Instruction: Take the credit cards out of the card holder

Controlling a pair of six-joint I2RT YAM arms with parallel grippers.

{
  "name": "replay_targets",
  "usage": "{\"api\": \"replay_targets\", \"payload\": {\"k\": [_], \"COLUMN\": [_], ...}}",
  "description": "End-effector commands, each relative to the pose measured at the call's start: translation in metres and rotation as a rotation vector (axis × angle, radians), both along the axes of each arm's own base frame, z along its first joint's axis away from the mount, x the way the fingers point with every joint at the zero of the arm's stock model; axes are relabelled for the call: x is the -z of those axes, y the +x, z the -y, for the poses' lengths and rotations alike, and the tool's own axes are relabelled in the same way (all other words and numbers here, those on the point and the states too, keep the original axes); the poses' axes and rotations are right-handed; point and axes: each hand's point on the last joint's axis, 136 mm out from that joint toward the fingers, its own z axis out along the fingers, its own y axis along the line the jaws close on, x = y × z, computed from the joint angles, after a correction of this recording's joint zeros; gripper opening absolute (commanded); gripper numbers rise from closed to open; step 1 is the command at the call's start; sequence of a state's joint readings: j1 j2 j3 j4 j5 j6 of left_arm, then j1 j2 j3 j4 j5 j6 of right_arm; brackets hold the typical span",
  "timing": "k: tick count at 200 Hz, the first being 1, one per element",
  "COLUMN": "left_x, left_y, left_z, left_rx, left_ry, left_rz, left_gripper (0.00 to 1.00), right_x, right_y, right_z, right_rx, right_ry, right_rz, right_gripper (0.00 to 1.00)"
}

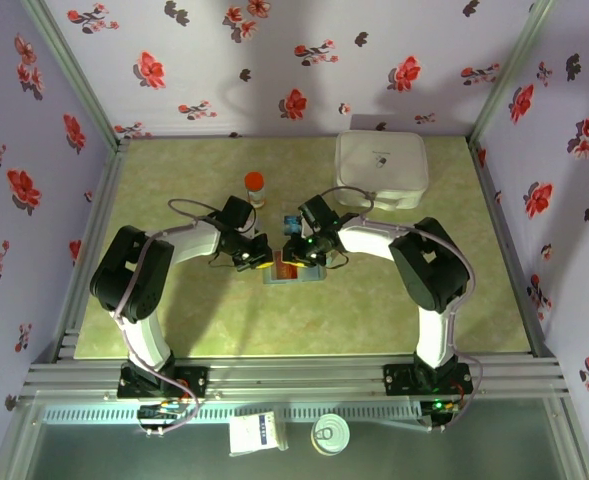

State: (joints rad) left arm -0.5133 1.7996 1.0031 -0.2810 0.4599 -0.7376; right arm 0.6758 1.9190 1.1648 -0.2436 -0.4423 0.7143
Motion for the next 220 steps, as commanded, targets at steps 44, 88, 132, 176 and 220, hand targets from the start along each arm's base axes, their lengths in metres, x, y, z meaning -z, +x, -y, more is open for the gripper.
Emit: {"api": "replay_targets", "payload": {"k": [44, 88, 132, 176, 220], "left_x": [-0.021, -0.029, -0.015, 0.002, 0.007], "left_y": [0.006, 0.001, -0.011, -0.013, -0.015], "left_z": [-0.005, 0.001, 0.011, 0.003, -0.001], "left_rx": [0.009, 0.036, 0.088, 0.097, 0.082], "left_ry": [0.025, 0.035, 0.057, 0.121, 0.136], "left_rz": [0.059, 0.067, 0.030, 0.002, 0.003], "left_gripper": [0.00, 0.00, 0.00, 0.00, 0.00], "right_x": [-0.028, -0.019, -0.010, 0.004, 0.018], "right_y": [0.002, 0.004, 0.002, 0.000, -0.001], "right_z": [0.001, 0.004, 0.010, 0.013, 0.015], "right_rx": [0.014, 0.059, 0.073, 0.073, 0.077], "right_ry": [0.037, 0.058, 0.054, 0.039, 0.031], "right_rz": [0.061, 0.026, -0.001, -0.032, -0.056], "right_gripper": [0.29, 0.30, 0.32, 0.32, 0.32]}}
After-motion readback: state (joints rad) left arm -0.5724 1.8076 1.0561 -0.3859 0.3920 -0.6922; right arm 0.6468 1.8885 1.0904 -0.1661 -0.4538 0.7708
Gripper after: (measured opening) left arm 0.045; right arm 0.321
